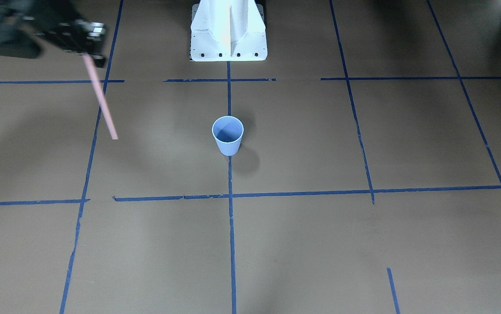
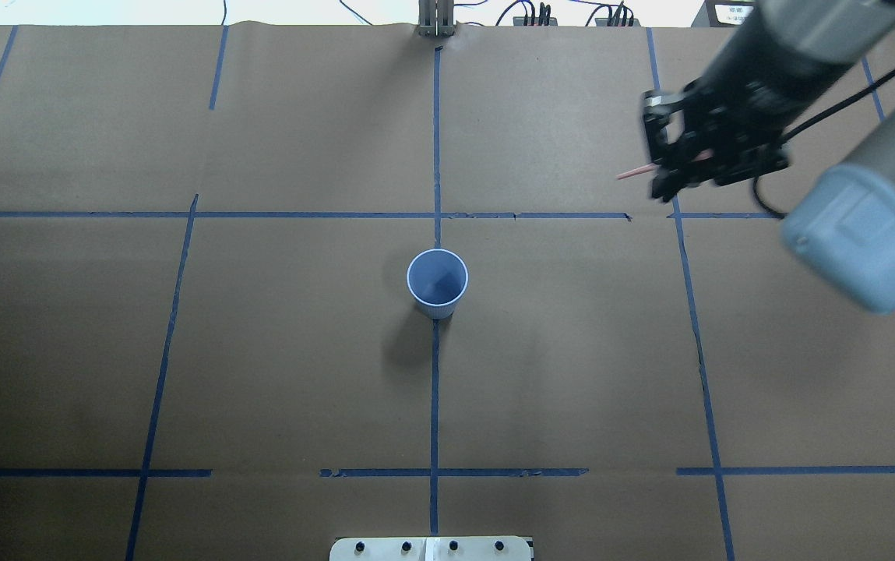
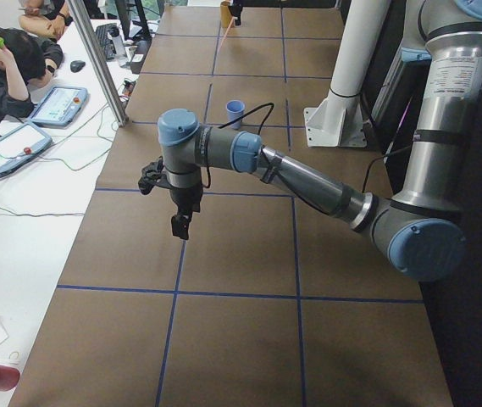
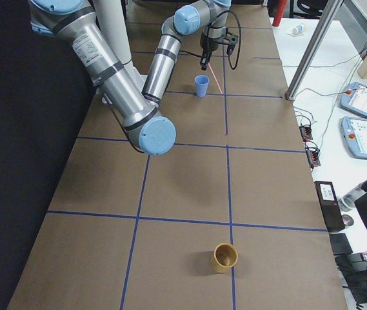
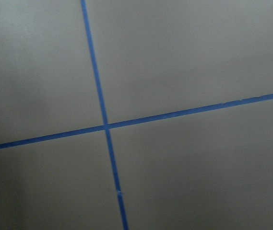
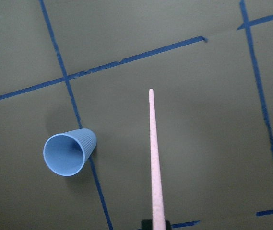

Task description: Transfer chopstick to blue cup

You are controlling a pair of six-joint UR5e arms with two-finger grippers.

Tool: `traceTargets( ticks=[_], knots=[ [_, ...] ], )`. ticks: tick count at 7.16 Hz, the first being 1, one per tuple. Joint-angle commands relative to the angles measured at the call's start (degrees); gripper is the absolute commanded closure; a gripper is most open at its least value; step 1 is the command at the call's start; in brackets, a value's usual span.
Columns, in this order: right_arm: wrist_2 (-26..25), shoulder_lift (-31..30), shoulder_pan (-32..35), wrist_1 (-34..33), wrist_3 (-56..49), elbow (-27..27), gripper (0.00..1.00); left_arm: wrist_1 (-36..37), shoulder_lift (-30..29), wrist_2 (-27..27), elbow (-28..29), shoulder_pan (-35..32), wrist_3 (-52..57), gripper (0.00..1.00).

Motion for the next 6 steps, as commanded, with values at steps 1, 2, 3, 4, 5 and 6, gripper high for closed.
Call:
traceTargets(
  ticks=[1,2,3,4,5,6],
  knots=[
    [-6.91,6.73,-10.00,2.08,9.49,-3.99,1.00,-0.35,-0.30,-0.10,1.94,-0.86,1.33,0.00],
    [-7.55,9.28,-12.30,2.26,10.99,-6.79,1.00,-0.36,-0.30,-0.10,1.94,-0.86,1.50,0.00],
    [-7.99,11.22,-13.89,4.87,12.83,-10.82,1.00,-0.27,-0.30,-0.10,1.94,-0.86,1.68,0.00],
    [-8.34,12.63,-15.82,9.42,15.55,-15.29,1.00,-0.27,-0.30,-0.10,1.94,-0.86,1.68,0.00],
    [-9.91,15.52,-17.23,10.94,17.32,-19.26,1.00,-0.18,-0.30,-0.10,1.94,-1.29,1.77,0.00],
    [-10.10,15.98,-18.12,10.96,17.33,-20.16,1.00,-0.09,-0.21,-0.10,2.03,-1.56,1.77,0.00]
  ],
)
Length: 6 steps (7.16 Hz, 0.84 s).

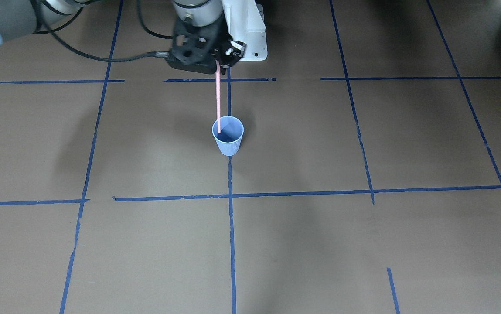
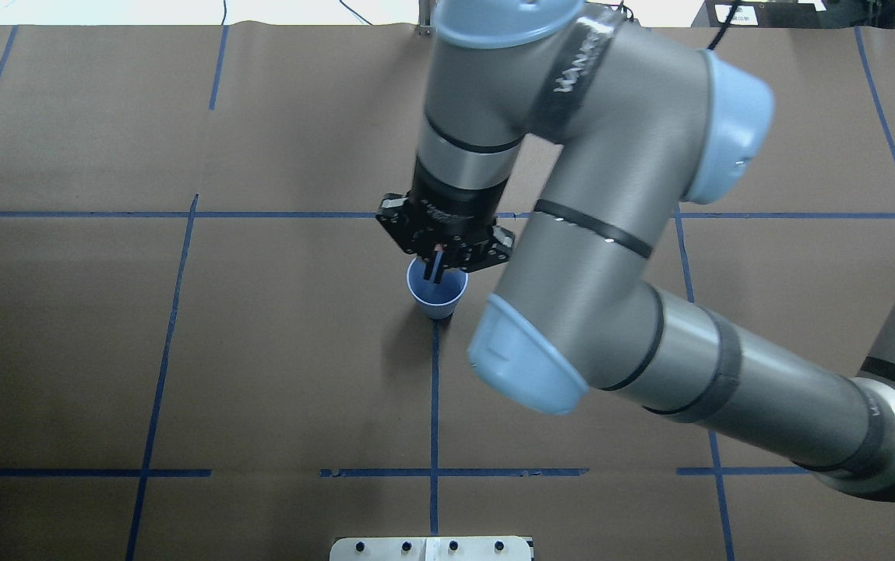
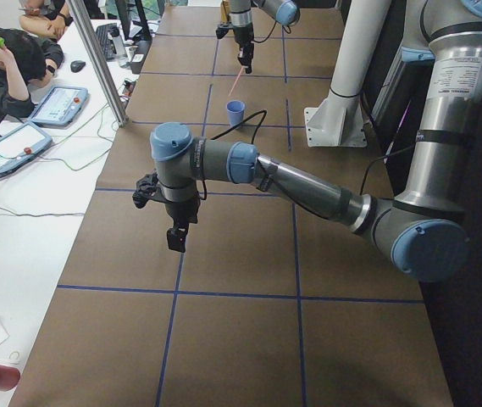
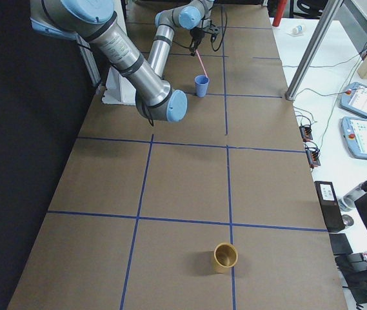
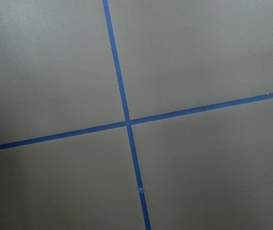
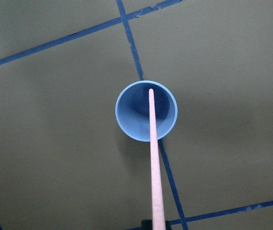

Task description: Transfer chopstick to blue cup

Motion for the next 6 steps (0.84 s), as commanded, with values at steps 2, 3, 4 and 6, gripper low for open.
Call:
traceTargets(
  ticks=[2,3,4,6],
  knots=[
    [-0.71,0.82,-1.98,1.20,0.89,-2.63,1.00,0.10,-0.02,0.00,0.32,-0.43,0.04,0.00],
    [-0.71,0.82,-2.24,1.38,0.89,-3.85,1.00,0.10,-0.11,0.00,0.41,-0.43,0.04,0.00],
    [-0.71,0.74,-2.33,3.64,0.98,-5.00,0.95,0.10,-0.11,-0.09,0.41,-0.43,-0.05,0.00],
    [-0.89,0.74,-2.33,4.97,1.50,-5.36,0.00,0.10,-0.11,-0.09,0.41,-0.43,-0.05,0.00]
  ],
)
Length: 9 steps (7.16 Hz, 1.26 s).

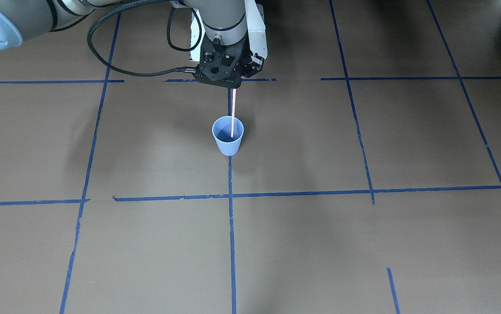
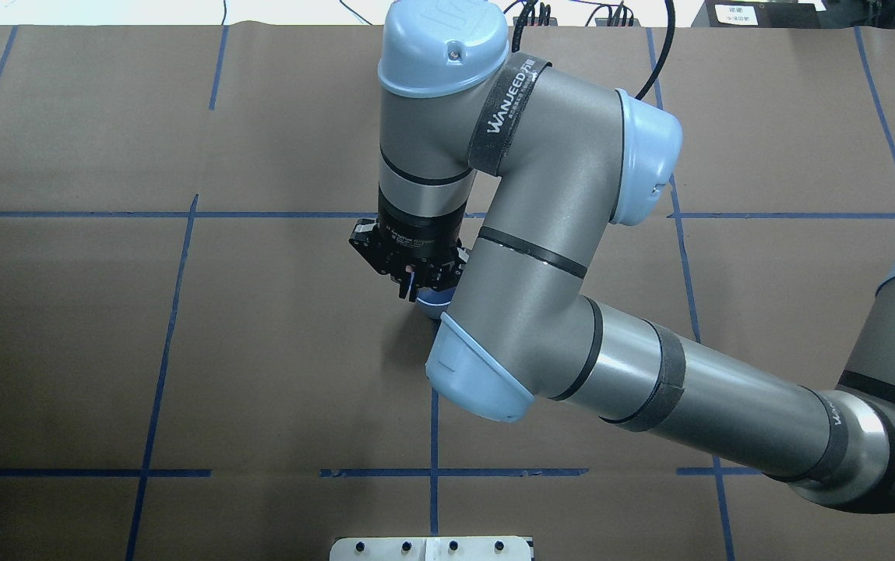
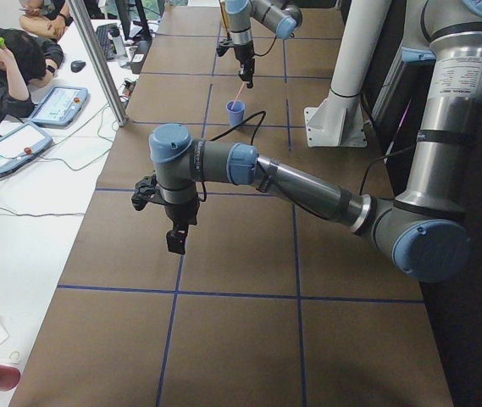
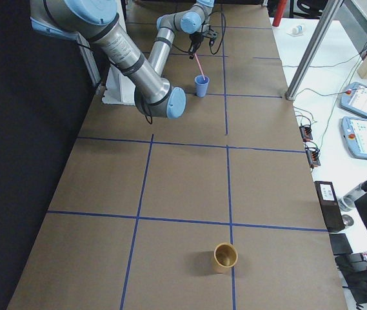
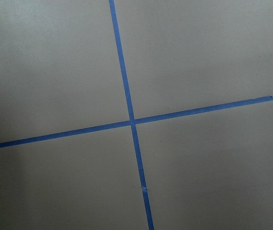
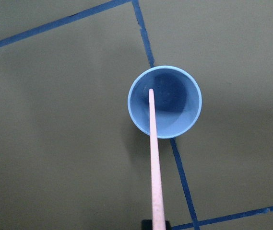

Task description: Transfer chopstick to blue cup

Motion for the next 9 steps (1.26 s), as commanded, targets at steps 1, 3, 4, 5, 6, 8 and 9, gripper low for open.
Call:
traceTargets(
  ticks=[1,3,4,5,6,8,9],
  knots=[
    [-0.31,-0.45,-0.07,1.33,0.33,-0.16,0.00,0.00,-0.09,-0.01,0.01,0.00,-0.01,0.00],
    [-2.41,-0.28,0.02,1.33,-0.20,0.45,0.00,-0.18,0.08,-0.01,0.01,0.00,-0.01,0.00],
    [-2.94,-0.71,0.89,1.25,-0.20,2.37,0.00,-0.18,0.08,-0.01,0.01,0.00,0.08,0.00],
    [-3.38,-4.72,4.47,1.07,-0.73,8.14,0.00,0.00,0.17,-0.01,0.09,0.00,0.08,0.00],
    [-3.56,-11.46,9.98,1.16,-7.17,16.63,0.00,0.00,0.61,-0.18,1.84,-0.44,1.99,0.00],
    [-2.77,-25.53,19.66,1.42,-26.92,24.88,0.00,-3.05,1.40,-8.05,11.12,-2.63,10.06,0.00],
    [-2.94,-29.24,22.93,1.42,-33.45,24.46,0.00,-7.34,2.19,-8.79,13.87,-2.64,10.27,0.00]
  ],
)
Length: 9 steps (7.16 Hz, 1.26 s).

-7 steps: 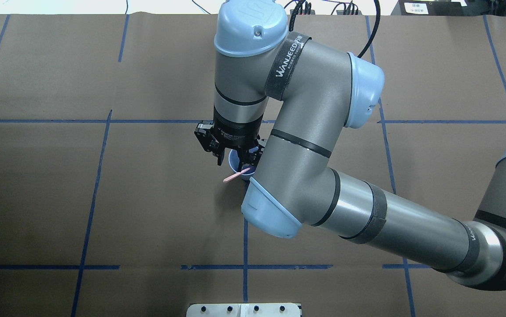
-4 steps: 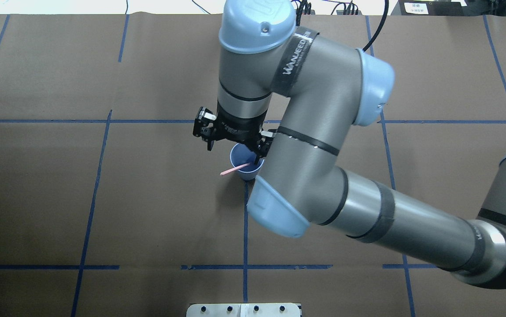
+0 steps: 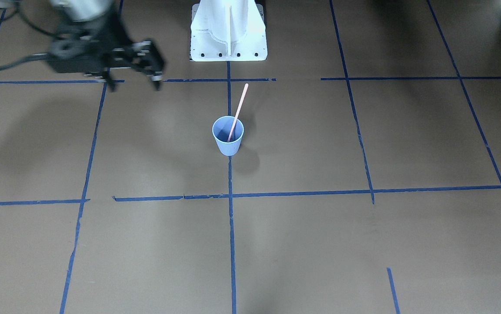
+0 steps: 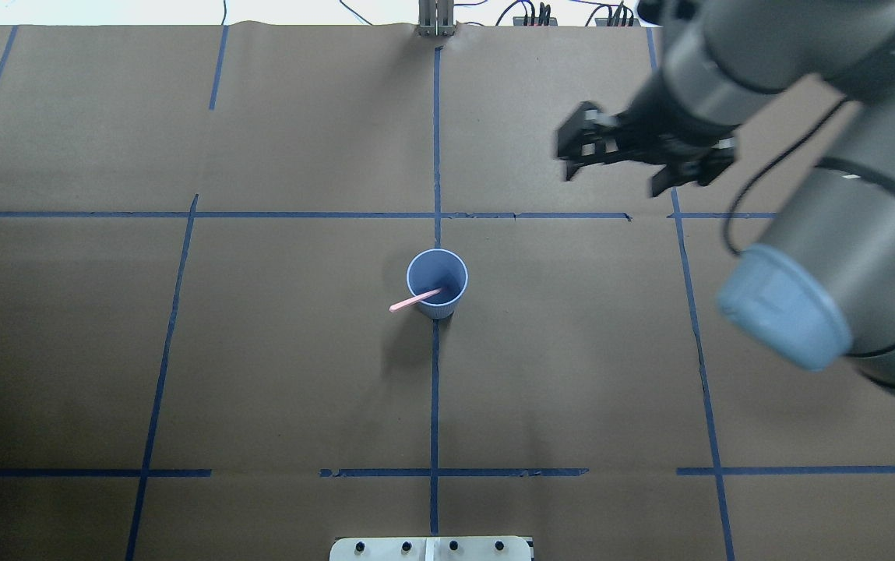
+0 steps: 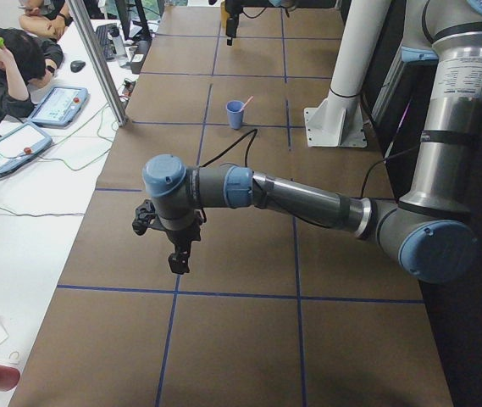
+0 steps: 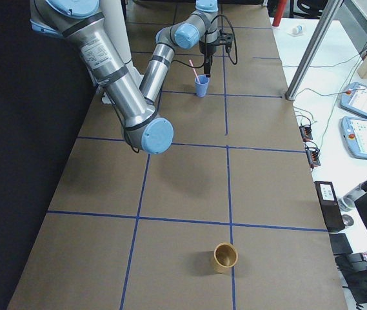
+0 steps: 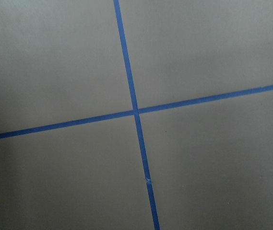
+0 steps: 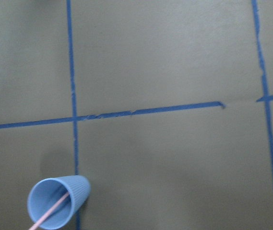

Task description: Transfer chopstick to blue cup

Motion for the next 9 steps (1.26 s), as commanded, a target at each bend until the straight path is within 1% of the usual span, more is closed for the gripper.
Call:
traceTargets(
  ticks=[1,3,4,5,6,7,8,9],
  knots=[
    [0.25,-8.72,8.07,0.07,-14.59,0.01,0.00,-5.28,0.93,-2.32,5.07,-0.45,1.57,0.00],
    [2.70,-14.35,14.04,0.07,-24.26,-2.10,0.00,-5.29,0.84,-2.14,5.08,-0.36,1.21,0.00],
    [4.88,-17.51,17.90,0.07,-28.66,-3.50,0.00,-5.29,0.32,-2.23,4.47,-0.36,-0.09,0.00],
    [6.65,-21.63,22.03,0.07,-37.06,-4.99,0.00,-5.29,0.14,-2.23,4.38,-0.36,-0.80,0.00],
    [9.62,-24.37,27.03,0.07,-44.63,-8.23,0.00,-5.20,-0.21,-2.32,4.03,-0.45,-0.90,0.00],
    [12.78,-28.31,32.13,3.12,-52.71,-11.74,0.00,-5.20,-0.30,-2.32,4.02,-0.36,-0.98,0.00],
    [14.73,-32.27,37.40,9.76,-60.62,-18.04,0.00,-5.20,-0.30,-2.32,4.02,-0.36,-0.99,0.00],
    [20.14,-33.44,41.98,16.44,-65.49,-27.50,0.00,-5.20,-0.39,-2.32,4.02,-0.36,-0.99,0.00]
  ],
)
